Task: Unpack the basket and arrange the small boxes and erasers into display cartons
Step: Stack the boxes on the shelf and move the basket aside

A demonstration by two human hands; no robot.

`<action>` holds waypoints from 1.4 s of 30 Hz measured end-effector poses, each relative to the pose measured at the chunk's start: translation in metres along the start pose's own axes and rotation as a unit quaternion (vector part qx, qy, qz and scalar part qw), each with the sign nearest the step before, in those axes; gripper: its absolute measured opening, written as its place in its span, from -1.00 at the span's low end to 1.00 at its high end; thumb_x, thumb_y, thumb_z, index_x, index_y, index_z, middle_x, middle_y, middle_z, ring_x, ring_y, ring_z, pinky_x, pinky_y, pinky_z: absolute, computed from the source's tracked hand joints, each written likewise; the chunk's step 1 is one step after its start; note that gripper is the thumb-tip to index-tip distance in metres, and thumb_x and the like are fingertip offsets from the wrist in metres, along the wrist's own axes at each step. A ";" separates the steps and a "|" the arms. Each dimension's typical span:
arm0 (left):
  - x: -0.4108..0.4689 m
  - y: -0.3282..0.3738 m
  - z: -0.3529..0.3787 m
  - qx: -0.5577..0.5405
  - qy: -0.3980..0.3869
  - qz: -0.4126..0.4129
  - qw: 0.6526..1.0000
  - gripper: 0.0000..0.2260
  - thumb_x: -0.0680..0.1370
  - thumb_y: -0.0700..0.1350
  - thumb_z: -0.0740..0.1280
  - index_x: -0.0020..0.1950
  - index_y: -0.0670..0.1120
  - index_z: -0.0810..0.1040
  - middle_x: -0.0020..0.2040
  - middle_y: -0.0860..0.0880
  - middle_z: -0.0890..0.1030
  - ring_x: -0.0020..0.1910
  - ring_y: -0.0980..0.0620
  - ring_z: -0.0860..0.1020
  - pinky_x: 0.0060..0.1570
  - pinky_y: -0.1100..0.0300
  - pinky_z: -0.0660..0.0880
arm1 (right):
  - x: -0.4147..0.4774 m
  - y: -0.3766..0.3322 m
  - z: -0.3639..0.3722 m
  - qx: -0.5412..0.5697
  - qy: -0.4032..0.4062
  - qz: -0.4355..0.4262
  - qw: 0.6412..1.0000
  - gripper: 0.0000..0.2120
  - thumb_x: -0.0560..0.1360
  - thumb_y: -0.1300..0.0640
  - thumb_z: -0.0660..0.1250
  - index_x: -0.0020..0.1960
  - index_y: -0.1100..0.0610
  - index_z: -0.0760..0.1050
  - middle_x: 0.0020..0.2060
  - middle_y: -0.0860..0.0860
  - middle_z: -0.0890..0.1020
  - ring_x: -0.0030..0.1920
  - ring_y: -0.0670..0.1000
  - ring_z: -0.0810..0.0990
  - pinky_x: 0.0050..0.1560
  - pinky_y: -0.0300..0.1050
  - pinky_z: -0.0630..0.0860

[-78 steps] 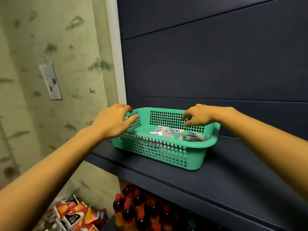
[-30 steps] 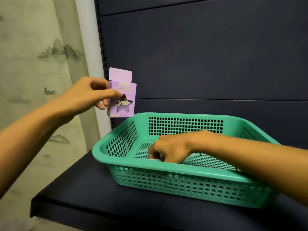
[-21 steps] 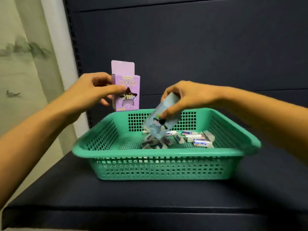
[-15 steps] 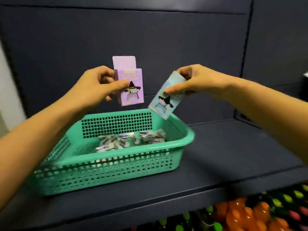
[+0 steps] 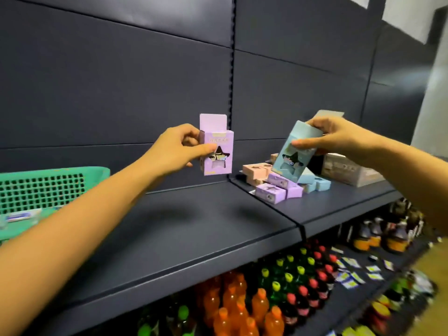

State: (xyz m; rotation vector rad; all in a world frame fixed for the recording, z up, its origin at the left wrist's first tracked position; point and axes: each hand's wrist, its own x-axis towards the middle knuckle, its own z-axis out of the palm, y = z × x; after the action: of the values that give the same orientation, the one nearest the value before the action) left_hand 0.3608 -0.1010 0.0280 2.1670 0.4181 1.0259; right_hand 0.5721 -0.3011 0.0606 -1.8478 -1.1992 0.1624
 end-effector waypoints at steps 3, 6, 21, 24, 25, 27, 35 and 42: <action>0.013 0.007 0.053 -0.019 -0.008 -0.017 1.000 -0.81 0.47 -0.07 0.41 0.02 -0.08 0.51 -0.17 0.00 0.64 -0.22 0.14 0.56 -0.35 0.32 0.45 | -0.007 0.034 -0.034 -0.008 0.009 0.001 1.000 -0.75 0.37 0.13 0.43 0.01 0.11 0.50 -0.08 0.07 0.62 -0.10 -0.02 0.61 -0.04 -0.11 0.55; 0.026 0.008 0.095 -0.032 0.000 -0.041 0.999 -0.80 0.46 -0.08 0.41 0.03 -0.10 0.52 -0.18 0.01 0.62 -0.27 0.14 0.55 -0.45 0.43 0.45 | -0.008 0.061 -0.058 0.018 0.025 0.013 0.999 -0.79 0.37 0.18 0.43 -0.06 0.09 0.45 -0.13 0.05 0.60 -0.14 -0.05 0.59 -0.05 -0.14 0.53; 0.108 -0.048 0.208 -0.045 -0.050 -0.210 0.975 -0.82 0.46 -0.14 0.43 -0.05 -0.23 0.54 -0.26 -0.11 0.62 -0.42 0.07 0.52 -0.35 0.28 0.54 | 0.074 0.185 -0.109 0.071 0.057 0.051 0.995 -0.66 0.40 0.18 0.43 0.12 0.22 0.42 -0.04 0.15 0.61 -0.13 -0.02 0.59 -0.24 -0.23 0.46; 0.119 -0.064 0.218 -0.040 -0.063 -0.244 0.967 -0.84 0.47 -0.13 0.42 -0.13 -0.23 0.56 -0.26 -0.16 0.63 -0.53 0.11 0.52 -0.45 0.34 0.51 | 0.100 0.200 -0.113 0.075 0.038 0.054 0.995 -0.79 0.40 0.20 0.42 -0.04 0.15 0.42 -0.13 0.11 0.63 -0.17 -0.03 0.60 -0.22 -0.23 0.48; 0.121 -0.067 0.221 -0.041 -0.069 -0.258 0.963 -0.82 0.48 -0.11 0.41 -0.15 -0.23 0.57 -0.26 -0.17 0.63 -0.53 0.10 0.51 -0.45 0.34 0.50 | 0.108 0.206 -0.114 0.076 0.036 0.057 0.995 -0.79 0.40 0.20 0.43 -0.06 0.14 0.41 -0.16 0.10 0.63 -0.19 -0.03 0.60 -0.22 -0.23 0.49; 0.124 -0.071 0.228 -0.030 -0.083 -0.279 0.956 -0.77 0.49 -0.05 0.39 -0.18 -0.22 0.59 -0.28 -0.16 0.61 -0.49 0.06 0.49 -0.45 0.30 0.44 | 0.124 0.219 -0.115 0.084 0.031 0.065 0.994 -0.77 0.40 0.18 0.43 -0.06 0.14 0.40 -0.17 0.10 0.63 -0.18 -0.01 0.60 -0.17 -0.19 0.51; 0.140 -0.078 0.236 0.181 -0.074 -0.262 0.945 -0.69 0.51 0.14 0.29 -0.07 -0.12 0.49 -0.09 -0.05 0.57 -0.16 -0.01 0.47 -0.15 0.15 0.35 | 0.184 0.262 -0.112 0.117 -0.047 0.113 0.986 -0.75 0.44 0.16 0.41 0.01 0.29 0.47 -0.19 0.18 0.63 -0.38 -0.08 0.60 -0.52 -0.35 0.47; 0.169 -0.053 0.232 0.395 0.014 -0.170 0.903 -0.68 0.54 0.07 0.26 0.17 -0.13 0.49 0.18 -0.10 0.51 0.12 -0.10 0.49 0.10 0.05 0.44 | 0.227 0.305 -0.108 0.093 -0.128 0.140 0.977 -0.79 0.42 0.12 0.44 -0.16 0.28 0.56 -0.19 0.18 0.64 -0.20 0.04 0.57 -0.12 -0.16 0.52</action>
State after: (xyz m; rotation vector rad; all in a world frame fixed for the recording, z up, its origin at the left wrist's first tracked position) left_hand 0.6478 -0.0764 -0.0210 2.6152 1.3666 0.7512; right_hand 0.9508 -0.2269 -0.0238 -1.8592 -1.0468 0.6665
